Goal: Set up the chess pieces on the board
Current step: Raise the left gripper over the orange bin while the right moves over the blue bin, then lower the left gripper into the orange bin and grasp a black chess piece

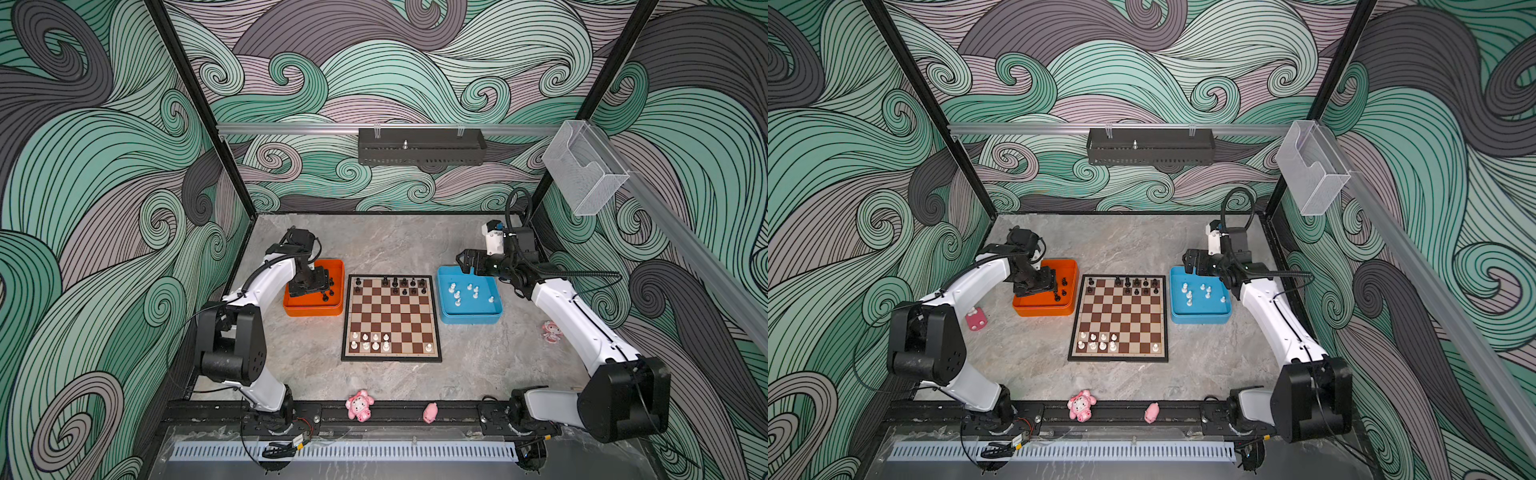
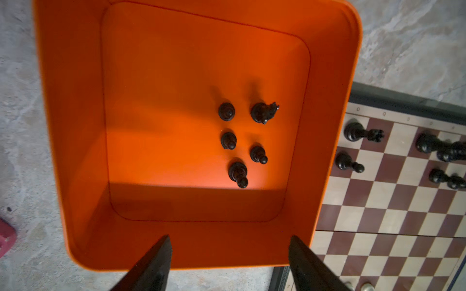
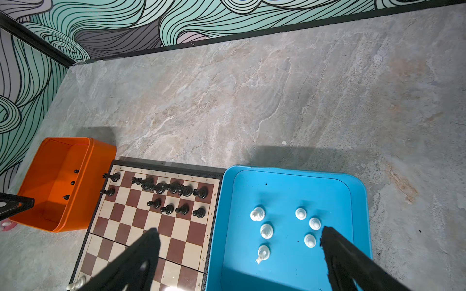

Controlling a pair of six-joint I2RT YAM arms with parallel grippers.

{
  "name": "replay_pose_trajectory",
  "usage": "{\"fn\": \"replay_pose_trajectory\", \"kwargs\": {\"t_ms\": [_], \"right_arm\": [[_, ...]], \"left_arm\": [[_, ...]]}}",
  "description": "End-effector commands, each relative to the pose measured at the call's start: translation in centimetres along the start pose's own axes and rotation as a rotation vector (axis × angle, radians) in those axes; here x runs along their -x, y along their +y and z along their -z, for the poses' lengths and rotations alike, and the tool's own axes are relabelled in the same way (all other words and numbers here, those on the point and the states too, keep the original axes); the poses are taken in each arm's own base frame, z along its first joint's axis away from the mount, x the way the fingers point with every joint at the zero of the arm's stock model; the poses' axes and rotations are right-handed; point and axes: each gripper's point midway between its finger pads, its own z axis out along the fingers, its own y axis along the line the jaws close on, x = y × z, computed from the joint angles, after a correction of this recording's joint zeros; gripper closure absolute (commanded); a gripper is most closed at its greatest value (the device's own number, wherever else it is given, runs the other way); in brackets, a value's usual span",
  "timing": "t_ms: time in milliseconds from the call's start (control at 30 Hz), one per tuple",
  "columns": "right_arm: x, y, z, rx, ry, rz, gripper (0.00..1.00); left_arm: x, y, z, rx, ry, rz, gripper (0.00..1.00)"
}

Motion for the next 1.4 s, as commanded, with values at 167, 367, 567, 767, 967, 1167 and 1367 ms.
{"fn": "replay_pose_trajectory", "kwargs": {"t_ms": [167,367,567,767,967,1167,1367], "right_arm": [[-1.4,-0.6,-0.1,-0.029,0.044,0.007,0.01],[-1.6,-1.1,-0.3,-0.058,0.06,0.006,0.01],[-1.5,-1.6,-1.0,-0.059,0.092,-0.018,0.01],[-1.4,-1.5,-1.6,-0.048,0.106,-0.038,0.01],[-1.6,-1.6,-1.7,-0.05,0.111,-0.041,0.01],[-1.4,-1.6,-1.7,-0.048,0.109,-0.043,0.01],[-1.4,-1.6,-1.6,-0.048,0.107,-0.044,0.01]], "left_arm": [[1.3,-1.2,-1.3,0.023,0.047,-0.001,0.37],[1.2,-1.1,-2.5,0.045,0.07,-0.007,0.46],[0.7,-0.8,-3.8,0.083,0.097,-0.029,0.46],[0.4,-0.9,-4.7,0.092,0.109,-0.04,0.54],[0.3,-0.8,-5.2,0.118,0.111,-0.057,0.56],[0.3,-0.7,-5.8,0.133,0.112,-0.073,0.67],[0.0,-0.7,-6.2,0.139,0.115,-0.07,0.69]]}}
